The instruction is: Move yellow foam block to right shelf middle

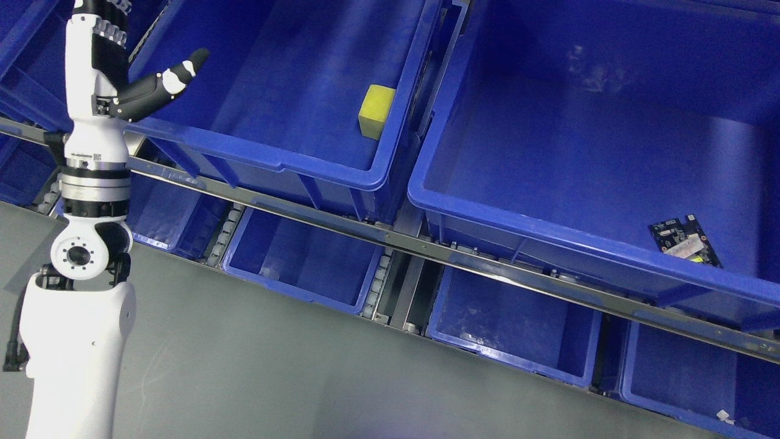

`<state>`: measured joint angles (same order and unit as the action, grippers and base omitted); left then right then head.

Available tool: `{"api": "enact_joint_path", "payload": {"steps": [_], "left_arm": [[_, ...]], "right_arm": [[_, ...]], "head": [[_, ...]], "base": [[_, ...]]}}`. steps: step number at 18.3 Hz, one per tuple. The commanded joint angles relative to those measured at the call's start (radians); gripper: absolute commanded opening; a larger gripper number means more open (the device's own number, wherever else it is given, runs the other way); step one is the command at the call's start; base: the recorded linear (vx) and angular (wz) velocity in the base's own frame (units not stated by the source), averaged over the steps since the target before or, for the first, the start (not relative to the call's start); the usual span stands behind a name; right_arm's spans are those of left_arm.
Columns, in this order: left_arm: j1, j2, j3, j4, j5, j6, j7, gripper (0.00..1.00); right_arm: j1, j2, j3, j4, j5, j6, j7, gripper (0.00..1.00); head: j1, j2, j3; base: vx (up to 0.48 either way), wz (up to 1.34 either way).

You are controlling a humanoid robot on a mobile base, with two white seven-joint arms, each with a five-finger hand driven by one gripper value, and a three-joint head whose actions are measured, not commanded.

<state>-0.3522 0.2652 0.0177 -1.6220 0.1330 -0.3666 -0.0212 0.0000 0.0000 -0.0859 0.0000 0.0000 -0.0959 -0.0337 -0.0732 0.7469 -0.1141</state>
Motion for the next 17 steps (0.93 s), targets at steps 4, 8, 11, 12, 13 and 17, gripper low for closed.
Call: {"api": "enact_joint_path", "payload": {"steps": [4, 8, 11, 12, 13, 17], "left_arm": [[0.035, -0.113, 0.042, -0.053, 0.075, 0.104, 0.021, 0.95], [0.009, -0.118, -0.019, -0.047, 0.124, 0.101, 0.015, 0.97], [-0.005, -0.144, -0.022, -0.036, 0.186, 0.101, 0.004, 0.98], [-0.007, -0.147, -0.022, -0.035, 0.194, 0.101, 0.004, 0.99], [-0.008, -0.147, -0.022, -0.033, 0.195, 0.101, 0.004, 0.99], [-0.004, -0.147, -0.021, -0.030, 0.197, 0.101, 0.004, 0.99]], "right_arm": [[0.002, -0.017, 0.000, -0.017, 0.003, 0.001, 0.000, 1.00], [0.002, -0.017, 0.000, -0.017, 0.003, 0.001, 0.000, 1.00], [0.002, -0.017, 0.000, -0.017, 0.003, 0.001, 0.000, 1.00], [0.002, -0.017, 0.000, -0.017, 0.003, 0.001, 0.000, 1.00], [0.002, -0.017, 0.000, -0.017, 0.003, 0.001, 0.000, 1.00], [0.002, -0.017, 0.000, -0.017, 0.003, 0.001, 0.000, 1.00]], "head": [[0.0000, 0.000, 0.000], [0.0000, 0.000, 0.000], [0.0000, 0.000, 0.000], [0.0000, 0.000, 0.000], [0.0000, 0.000, 0.000], [0.0000, 0.000, 0.000]], "base": [[0.000, 0.00], [0.000, 0.00], [0.000, 0.00], [0.000, 0.00], [0.000, 0.00], [0.000, 0.00]]}}
